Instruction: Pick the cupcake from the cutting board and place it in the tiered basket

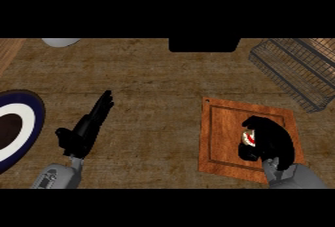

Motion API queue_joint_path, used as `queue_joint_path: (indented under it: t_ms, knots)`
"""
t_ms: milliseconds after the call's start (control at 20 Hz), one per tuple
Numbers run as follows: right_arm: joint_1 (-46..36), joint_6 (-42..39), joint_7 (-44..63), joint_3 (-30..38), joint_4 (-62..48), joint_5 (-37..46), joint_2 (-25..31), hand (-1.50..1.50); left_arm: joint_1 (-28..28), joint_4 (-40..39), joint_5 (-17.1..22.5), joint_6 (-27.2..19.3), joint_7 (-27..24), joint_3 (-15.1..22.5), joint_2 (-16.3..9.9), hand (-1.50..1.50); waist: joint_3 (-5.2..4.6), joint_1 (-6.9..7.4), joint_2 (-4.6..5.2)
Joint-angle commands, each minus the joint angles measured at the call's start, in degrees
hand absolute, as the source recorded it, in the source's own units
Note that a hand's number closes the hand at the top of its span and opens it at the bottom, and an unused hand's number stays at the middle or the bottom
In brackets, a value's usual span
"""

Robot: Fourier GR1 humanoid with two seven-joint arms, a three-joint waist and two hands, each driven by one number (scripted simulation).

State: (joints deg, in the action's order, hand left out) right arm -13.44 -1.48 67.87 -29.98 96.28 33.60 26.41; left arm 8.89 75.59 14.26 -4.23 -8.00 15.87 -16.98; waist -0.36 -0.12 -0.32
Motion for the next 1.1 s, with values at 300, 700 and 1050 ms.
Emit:
queue_joint_path:
  t_ms: [300,700,1050]
  knots:
    - [-0.5,-0.5,3.1,2.7,-3.1,11.1,-9.2,1.50,-0.5,-0.1,-2.7,1.6,0.9,-1.1,2.5,0.00,0.35,0.20,0.29]
    - [22.7,4.2,-11.3,27.1,-2.8,1.7,12.5,1.50,-3.7,0.9,-0.5,0.6,0.1,-4.4,0.2,0.00,0.50,-5.16,-0.20]
    - [31.4,10.4,-24.9,46.2,1.4,-8.1,17.3,1.50,-3.1,1.9,-2.3,0.9,0.3,-3.5,0.3,0.00,0.33,-2.84,-0.19]
